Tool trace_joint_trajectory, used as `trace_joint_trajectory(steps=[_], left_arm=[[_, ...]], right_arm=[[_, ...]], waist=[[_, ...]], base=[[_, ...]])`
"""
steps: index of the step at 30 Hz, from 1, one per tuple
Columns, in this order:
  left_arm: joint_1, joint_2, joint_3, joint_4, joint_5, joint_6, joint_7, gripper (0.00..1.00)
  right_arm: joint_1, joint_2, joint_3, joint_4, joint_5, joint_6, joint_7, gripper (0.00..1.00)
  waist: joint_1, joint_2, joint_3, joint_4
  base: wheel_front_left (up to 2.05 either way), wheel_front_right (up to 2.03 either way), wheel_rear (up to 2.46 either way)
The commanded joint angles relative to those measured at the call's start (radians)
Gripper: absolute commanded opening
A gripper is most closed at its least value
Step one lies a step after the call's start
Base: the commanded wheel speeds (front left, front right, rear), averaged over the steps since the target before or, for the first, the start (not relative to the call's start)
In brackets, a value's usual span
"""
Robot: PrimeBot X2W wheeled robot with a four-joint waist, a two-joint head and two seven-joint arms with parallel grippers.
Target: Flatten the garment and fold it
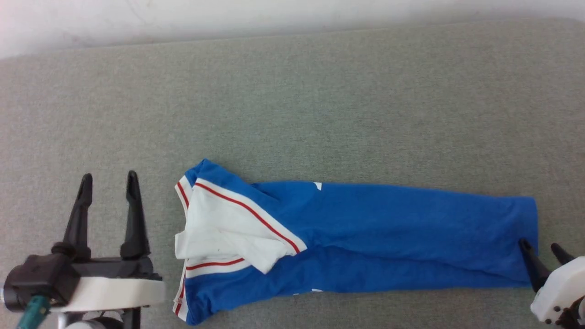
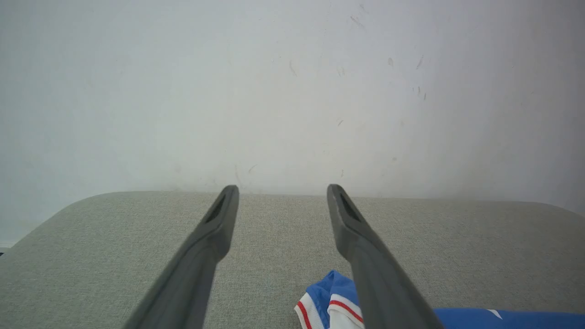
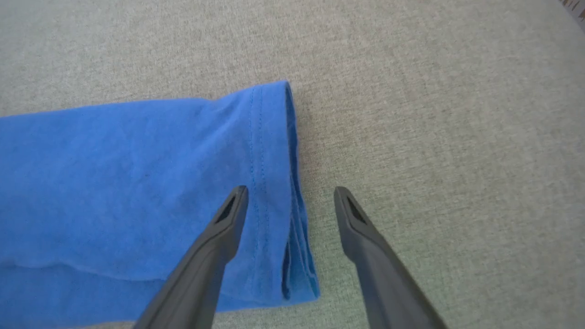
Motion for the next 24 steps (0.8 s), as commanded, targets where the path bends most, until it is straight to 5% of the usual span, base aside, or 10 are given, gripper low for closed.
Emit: trace_joint_trajectory(steps=[1, 7, 8, 9, 10, 16, 24], left_arm=[[0.015, -0.024, 0.007, -0.01, 0.034, 0.0, -0.004, 1.0], [0.026, -0.106, 0.029, 0.01, 0.095, -0.052, -0.004, 1.0], [0.026, -0.114, 0.033, 0.017, 0.101, -0.061, -0.004, 1.0], [0.026, -0.122, 0.037, 0.024, 0.106, -0.07, -0.005, 1.0], [0.025, -0.129, 0.041, 0.03, 0.112, -0.078, -0.005, 1.0], [0.031, -0.157, 0.066, 0.063, 0.137, -0.11, -0.005, 1.0], [0.032, -0.18, 0.073, 0.096, 0.163, -0.145, -0.005, 1.0]], right_arm=[[0.002, 0.004, -0.001, 0.016, -0.007, -0.002, -0.009, 1.0], [-0.029, 0.0, 0.019, 0.11, -0.019, -0.002, -0.018, 1.0], [-0.034, 0.002, 0.025, 0.127, -0.012, -0.002, -0.008, 0.79], [-0.038, 0.004, 0.033, 0.14, -0.003, -0.002, 0.003, 0.34], [-0.042, 0.005, 0.039, 0.151, 0.005, -0.002, 0.014, 0.0], [-0.074, -0.008, 0.025, 0.16, 0.015, -0.002, 0.008, 0.0], [-0.107, -0.091, -0.143, 0.15, -0.052, -0.002, -0.022, 0.0]], waist=[[-0.0001, 0.0, 0.016, 0.014], [-0.0001, 0.0, 0.031, 0.034], [-0.0001, 0.0, 0.031, 0.036], [-0.0001, 0.0, 0.03, 0.038], [-0.0001, 0.0, 0.03, 0.039], [-0.0001, 0.0, 0.021, 0.032], [-0.0001, 0.0, 0.01, 0.023]], base=[[0.0, 0.0, 0.0], [0.0, 0.0, 0.0], [0.0, 0.0, 0.0], [0.0, 0.0, 0.0], [0.0, 0.0, 0.0], [0.0, 0.0, 0.0], [0.0, 0.0, 0.0]])
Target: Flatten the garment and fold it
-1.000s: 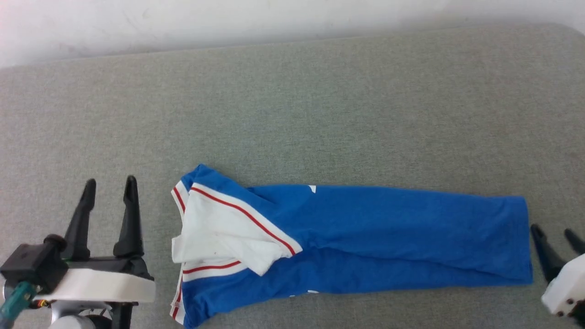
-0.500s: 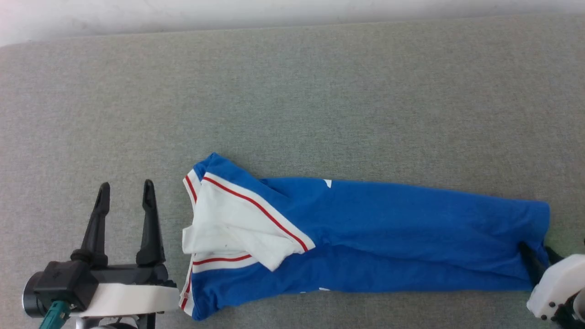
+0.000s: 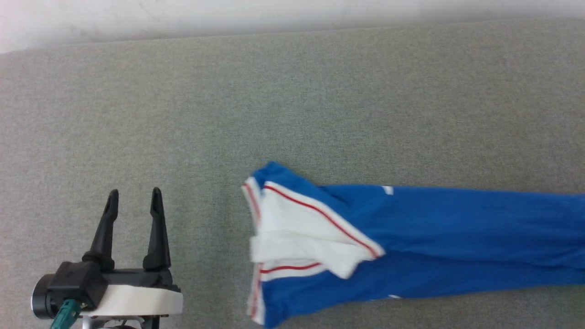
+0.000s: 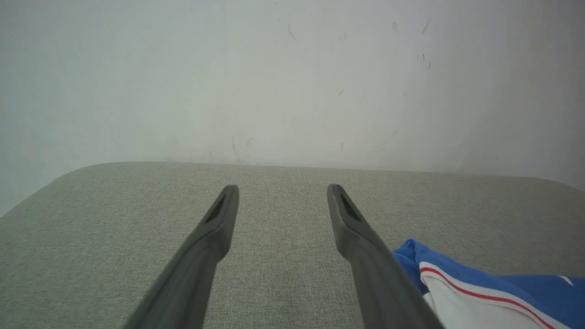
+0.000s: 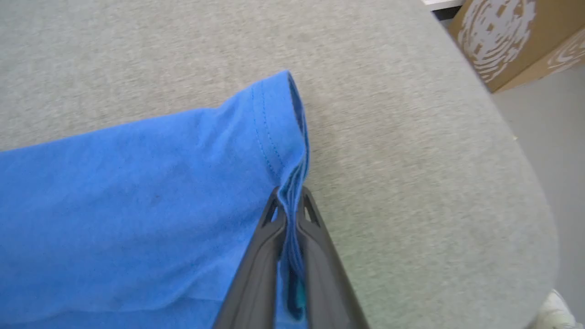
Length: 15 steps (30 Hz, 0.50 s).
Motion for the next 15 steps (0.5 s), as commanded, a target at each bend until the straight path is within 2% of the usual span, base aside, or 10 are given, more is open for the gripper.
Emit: trace_joint_trajectory(steps=[1, 4, 7, 11, 15], left_arm=[[0.011, -0.007, 0.001, 0.011, 0.011, -0.013, -0.005, 1.0], [0.01, -0.015, -0.001, 0.026, 0.017, -0.022, -0.005, 1.0], [0.011, -0.021, -0.002, 0.038, 0.019, -0.03, -0.005, 1.0], [0.01, -0.032, -0.004, 0.052, 0.02, -0.04, -0.005, 1.0], [0.009, -0.047, -0.006, 0.063, 0.018, -0.05, -0.005, 1.0]], right_arm=[[-0.015, -0.025, -0.032, 0.004, -0.021, -0.002, -0.01, 0.0], [-0.017, -0.034, -0.056, 0.007, -0.034, -0.002, -0.01, 0.0], [-0.006, -0.021, -0.028, -0.015, -0.026, -0.002, 0.0, 0.0], [0.022, 0.0, 0.072, -0.09, -0.002, -0.002, 0.022, 0.0], [0.053, 0.042, 0.214, -0.209, 0.046, -0.002, 0.065, 0.0]], waist=[[0.0, 0.0, -0.002, 0.001], [0.0, 0.0, -0.007, 0.003], [0.0, 0.0, -0.013, 0.005], [0.0, 0.0, -0.019, 0.007], [0.0, 0.0, -0.026, 0.012]], base=[[0.0, 0.0, 0.0], [0.0, 0.0, 0.0], [0.0, 0.0, 0.0], [0.0, 0.0, 0.0], [0.0, 0.0, 0.0]])
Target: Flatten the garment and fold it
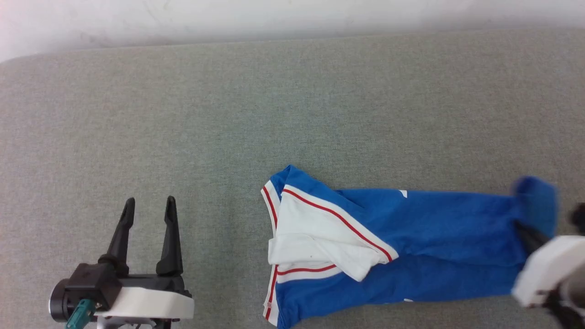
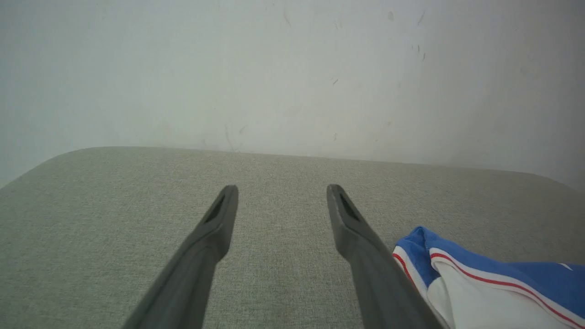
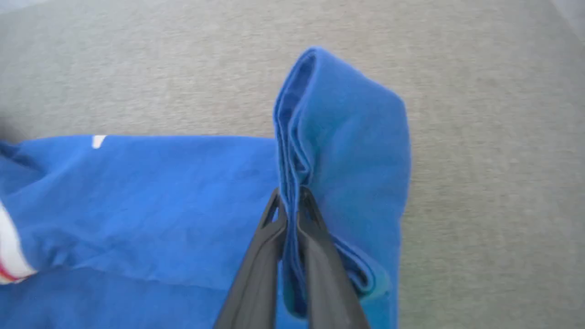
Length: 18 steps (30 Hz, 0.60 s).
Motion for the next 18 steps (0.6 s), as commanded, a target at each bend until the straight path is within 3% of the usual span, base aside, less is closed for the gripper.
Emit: trace_joint_trajectory(steps=[1, 8, 18], left_arm=[[0.008, -0.01, -0.001, 0.006, 0.006, -0.009, -0.005, 1.0], [-0.008, -0.018, -0.009, 0.028, 0.012, -0.031, -0.005, 1.0], [-0.02, -0.029, -0.014, 0.056, 0.014, -0.048, -0.005, 1.0]], right_arm=[[0.014, 0.022, 0.058, -0.055, 0.026, -0.001, 0.023, 0.0], [-0.03, 0.034, 0.301, -0.201, 0.059, -0.001, 0.09, 0.0], [-0.161, 0.063, 0.57, -0.215, 0.081, -0.001, 0.138, 0.0]], waist=[[-0.0001, 0.0, -0.002, 0.003], [-0.0001, 0.0, 0.003, 0.017], [-0.0001, 0.0, 0.005, 0.059]], base=[[0.0, 0.0, 0.0], [0.0, 0.0, 0.0], [0.0, 0.0, 0.0]])
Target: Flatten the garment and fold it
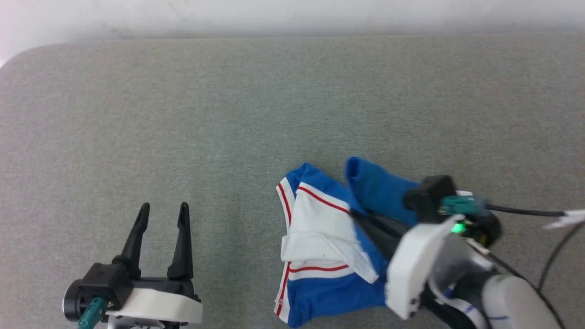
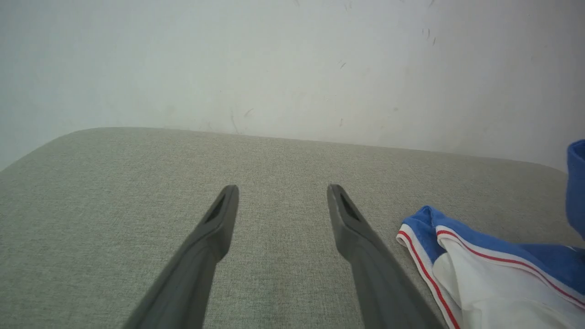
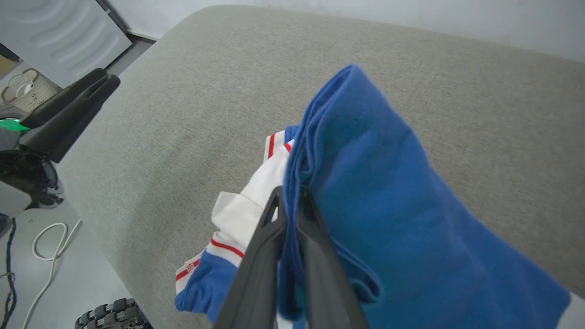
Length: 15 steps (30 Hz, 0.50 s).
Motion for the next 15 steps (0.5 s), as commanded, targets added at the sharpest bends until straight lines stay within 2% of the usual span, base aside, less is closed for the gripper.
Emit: trace_joint_trajectory(steps=[1, 7, 15], left_arm=[[-0.016, -0.011, -0.005, 0.011, 0.006, -0.007, -0.005, 1.0], [-0.025, -0.023, -0.009, 0.025, 0.007, -0.014, -0.005, 1.0], [-0.046, -0.045, -0.013, 0.048, 0.009, -0.028, -0.005, 1.0]], right_arm=[[-0.04, 0.017, 0.039, 0.015, 0.009, -0.001, 0.008, 0.0], [-0.11, 0.041, 0.13, 0.081, -0.007, -0.001, 0.025, 0.0], [-0.192, 0.079, 0.203, 0.286, -0.097, -0.001, 0.033, 0.0]], waist=[[0.0, 0.0, 0.001, 0.015], [0.0, 0.0, 0.006, 0.031], [0.0, 0.0, 0.023, 0.042]], base=[[0.0, 0.0, 0.0], [0.0, 0.0, 0.0], [0.0, 0.0, 0.0]])
